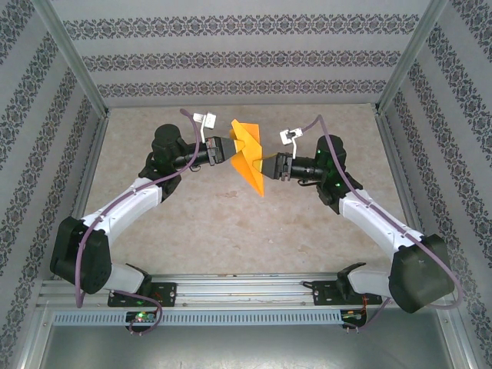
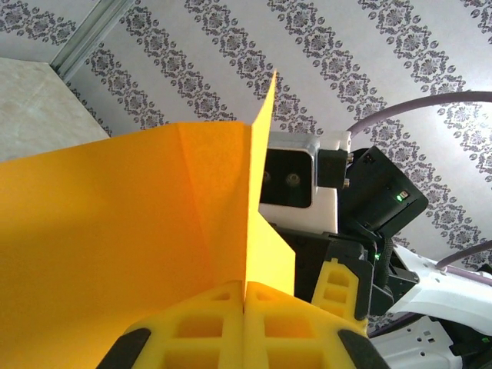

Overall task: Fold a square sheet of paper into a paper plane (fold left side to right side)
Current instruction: Turn over the paper at the center of the table.

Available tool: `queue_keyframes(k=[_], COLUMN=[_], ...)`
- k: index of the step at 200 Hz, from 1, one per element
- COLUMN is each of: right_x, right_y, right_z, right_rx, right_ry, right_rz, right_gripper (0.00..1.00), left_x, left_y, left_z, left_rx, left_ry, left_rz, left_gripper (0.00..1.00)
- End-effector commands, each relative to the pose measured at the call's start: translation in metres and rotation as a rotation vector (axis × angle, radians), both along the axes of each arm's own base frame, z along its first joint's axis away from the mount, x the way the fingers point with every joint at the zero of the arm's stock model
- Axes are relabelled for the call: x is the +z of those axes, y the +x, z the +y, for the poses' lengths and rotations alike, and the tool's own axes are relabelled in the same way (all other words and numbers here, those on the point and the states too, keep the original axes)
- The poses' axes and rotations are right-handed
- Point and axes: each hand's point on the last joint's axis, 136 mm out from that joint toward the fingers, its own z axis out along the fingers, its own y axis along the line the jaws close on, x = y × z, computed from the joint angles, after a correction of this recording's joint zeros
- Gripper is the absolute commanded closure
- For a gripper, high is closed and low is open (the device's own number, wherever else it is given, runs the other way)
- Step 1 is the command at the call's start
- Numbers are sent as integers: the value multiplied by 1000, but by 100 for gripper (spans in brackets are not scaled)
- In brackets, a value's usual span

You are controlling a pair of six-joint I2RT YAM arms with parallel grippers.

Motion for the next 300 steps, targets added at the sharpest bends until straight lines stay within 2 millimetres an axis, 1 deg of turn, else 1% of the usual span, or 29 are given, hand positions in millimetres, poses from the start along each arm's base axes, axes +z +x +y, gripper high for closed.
queue_keyframes(k=[1, 12, 32, 43, 55, 65, 86, 105, 115, 125, 140, 171, 180, 200, 224, 242, 263, 300], right_x=[22, 24, 27, 28, 28, 27, 24, 14, 5, -2, -18, -47, -55, -74, -92, -102, -120, -165], right_y=[1, 1, 3, 4, 5, 6, 7, 12, 14, 16, 17, 22, 27, 32, 38, 43, 50, 62], right_z=[-5, -7, -11, -14, -16, -18, -22, -29, -33, -38, -45, -64, -74, -92, -109, -113, -109, -100], right_rx=[-15, -25, -43, -54, -70, -81, -110, -173, -213, -255, -313, -441, -495, -586, -663, -698, -706, -674], right_ry=[19, 16, 11, 7, -7, -25, -65, -146, -223, -311, -472, -778, -879, -1118, -1383, -1533, -1662, -1806], right_rz=[-81, -88, -97, -100, -105, -107, -117, -110, -109, -120, -126, -136, -135, -137, -159, -187, -202, -156], right_gripper=[62, 69, 80, 86, 91, 95, 99, 100, 100, 100, 100, 100, 100, 100, 100, 100, 100, 100], left_x=[6, 7, 4, -1, -2, -4, -5, -4, -3, -3, -3, 1, 2, 6, 11, 13, 15, 14], left_y=[1, 1, 4, 5, 6, 7, 9, 11, 10, 9, 6, -4, -7, -15, -25, -31, -34, -35], left_z=[-4, -4, -2, 0, 3, 8, 22, 40, 50, 64, 83, 120, 130, 150, 169, 179, 184, 184], left_rx=[0, 4, 28, 46, 74, 107, 194, 298, 350, 416, 511, 676, 724, 815, 896, 940, 955, 951], left_ry=[-20, -15, 8, 31, 57, 87, 152, 219, 258, 308, 376, 459, 470, 484, 495, 500, 513, 522], left_rz=[-33, -36, -38, -40, -55, -67, -102, -138, -159, -174, -202, -239, -246, -262, -275, -275, -277, -277], left_gripper=[98, 96, 89, 79, 68, 63, 50, 42, 38, 32, 26, 17, 14, 10, 8, 7, 7, 6])
